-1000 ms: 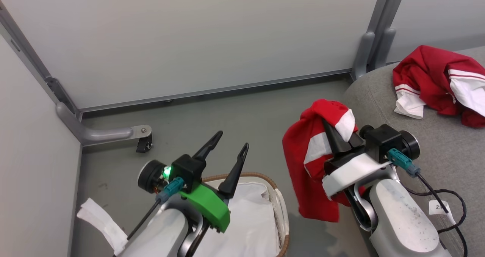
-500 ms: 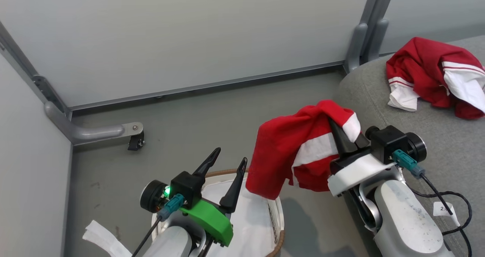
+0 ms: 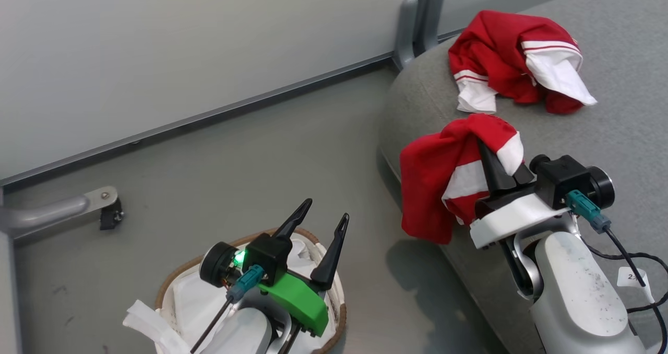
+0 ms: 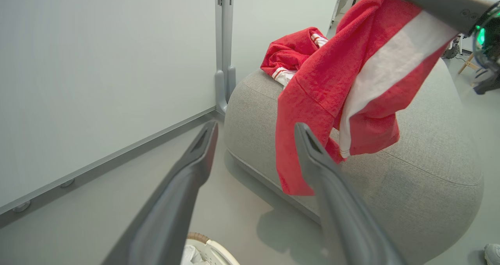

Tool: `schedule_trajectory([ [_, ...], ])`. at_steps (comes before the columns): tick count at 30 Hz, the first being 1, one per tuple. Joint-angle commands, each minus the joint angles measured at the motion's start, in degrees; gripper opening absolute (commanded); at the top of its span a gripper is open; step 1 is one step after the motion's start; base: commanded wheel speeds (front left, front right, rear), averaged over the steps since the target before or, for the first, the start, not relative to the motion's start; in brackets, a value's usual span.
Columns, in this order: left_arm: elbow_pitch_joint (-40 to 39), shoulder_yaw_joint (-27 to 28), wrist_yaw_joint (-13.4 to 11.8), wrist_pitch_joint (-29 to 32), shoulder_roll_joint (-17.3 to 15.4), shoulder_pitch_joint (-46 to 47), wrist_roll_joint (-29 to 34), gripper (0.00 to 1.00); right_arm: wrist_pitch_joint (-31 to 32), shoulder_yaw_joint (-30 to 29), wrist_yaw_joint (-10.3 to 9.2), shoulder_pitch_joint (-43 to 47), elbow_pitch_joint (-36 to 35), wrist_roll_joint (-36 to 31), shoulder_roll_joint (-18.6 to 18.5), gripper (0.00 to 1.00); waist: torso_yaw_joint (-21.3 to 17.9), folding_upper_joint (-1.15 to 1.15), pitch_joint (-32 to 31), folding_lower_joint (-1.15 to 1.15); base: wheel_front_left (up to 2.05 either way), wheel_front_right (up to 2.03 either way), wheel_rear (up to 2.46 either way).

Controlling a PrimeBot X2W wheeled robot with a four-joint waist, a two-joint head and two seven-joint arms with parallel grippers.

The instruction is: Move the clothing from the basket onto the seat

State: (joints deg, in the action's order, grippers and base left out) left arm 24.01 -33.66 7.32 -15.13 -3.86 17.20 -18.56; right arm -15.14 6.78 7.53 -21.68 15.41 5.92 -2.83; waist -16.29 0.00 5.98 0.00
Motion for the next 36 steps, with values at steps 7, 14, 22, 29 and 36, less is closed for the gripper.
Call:
schedule_trajectory([
  [7, 0.3, -1.0, 0.3, 0.0, -0.8, 2.5, 0.3, 1.0, 0.0, -1.9, -0.08, -0.5, -0.8, -0.4, -0.1, 0.0, -9.0, 0.0, 4.8, 0.0, 0.0, 0.0, 0.0],
  [14, 0.4, -2.6, 0.2, 0.0, -1.4, 4.2, 0.5, 1.0, 0.0, -3.4, -0.08, -1.9, -1.0, -0.6, -0.1, 0.0, -9.1, 0.0, 7.1, 0.0, 0.0, 0.0, 0.0],
  [22, 0.3, -3.8, 0.2, 0.0, -2.6, 7.1, 0.9, 1.0, 0.0, -5.4, -0.08, -10.1, -1.1, -3.9, -0.4, 0.0, -6.0, 0.0, 12.1, 0.0, 0.0, 0.0, 0.0],
  [29, -0.7, -3.9, 0.2, 0.0, -4.1, 9.7, 1.9, 1.0, 0.0, -8.1, -0.08, -24.9, 1.0, -6.0, -5.9, 0.0, -3.0, 0.0, 17.3, 0.0, 0.0, 0.0, 0.0],
  [36, -1.9, -3.8, 0.2, 0.0, -5.0, 12.9, 3.3, 1.0, 0.0, -12.4, -0.08, -41.0, 6.4, -7.0, -16.0, 0.0, -0.4, 0.0, 23.0, 0.0, 0.0, 0.0, 0.0],
])
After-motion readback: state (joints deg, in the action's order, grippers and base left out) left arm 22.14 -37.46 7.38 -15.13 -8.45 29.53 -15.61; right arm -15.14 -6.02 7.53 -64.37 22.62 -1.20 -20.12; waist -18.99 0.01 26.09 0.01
